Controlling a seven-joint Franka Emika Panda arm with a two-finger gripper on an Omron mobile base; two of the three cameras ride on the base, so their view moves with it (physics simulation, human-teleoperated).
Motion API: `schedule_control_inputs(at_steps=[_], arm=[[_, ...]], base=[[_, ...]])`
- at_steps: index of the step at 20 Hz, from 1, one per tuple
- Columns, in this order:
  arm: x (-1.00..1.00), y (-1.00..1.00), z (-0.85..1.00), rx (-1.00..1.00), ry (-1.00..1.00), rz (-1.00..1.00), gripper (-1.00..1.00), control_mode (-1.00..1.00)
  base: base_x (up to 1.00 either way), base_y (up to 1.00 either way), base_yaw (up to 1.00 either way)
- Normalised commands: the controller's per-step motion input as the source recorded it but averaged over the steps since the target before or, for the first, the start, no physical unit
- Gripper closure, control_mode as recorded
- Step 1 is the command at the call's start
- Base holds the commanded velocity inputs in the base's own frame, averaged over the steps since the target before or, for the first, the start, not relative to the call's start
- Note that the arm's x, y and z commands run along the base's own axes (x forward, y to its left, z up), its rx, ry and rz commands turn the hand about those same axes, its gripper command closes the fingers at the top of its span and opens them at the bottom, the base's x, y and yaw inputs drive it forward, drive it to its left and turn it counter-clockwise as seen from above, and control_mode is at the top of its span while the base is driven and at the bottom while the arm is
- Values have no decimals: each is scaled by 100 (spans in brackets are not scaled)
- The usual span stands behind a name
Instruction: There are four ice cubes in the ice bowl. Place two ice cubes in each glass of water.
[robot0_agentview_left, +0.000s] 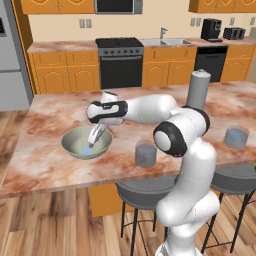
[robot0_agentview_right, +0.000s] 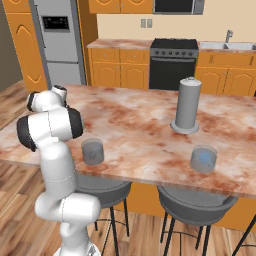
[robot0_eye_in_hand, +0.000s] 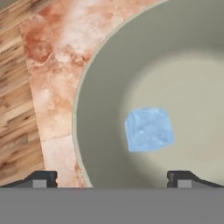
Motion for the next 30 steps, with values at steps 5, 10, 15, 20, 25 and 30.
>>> schedule_control_inputs(at_steps=[5, 10, 15, 20, 25, 30], arm=[[28, 16, -30, 0, 6, 1, -100, -100], [24, 17, -30, 0, 6, 2, -100, -100], [24, 3, -24, 0, 3, 1, -100, -100], [2, 0, -13, 0, 0, 0, -100, -100], [-17, 0, -9, -1, 0, 0, -100, -100], [-1, 2, -25, -3, 0, 0, -100, -100]], base=[[0, 0, 0], [0, 0, 0], [0, 0, 0], [0, 0, 0], [0, 0, 0], [0, 0, 0]])
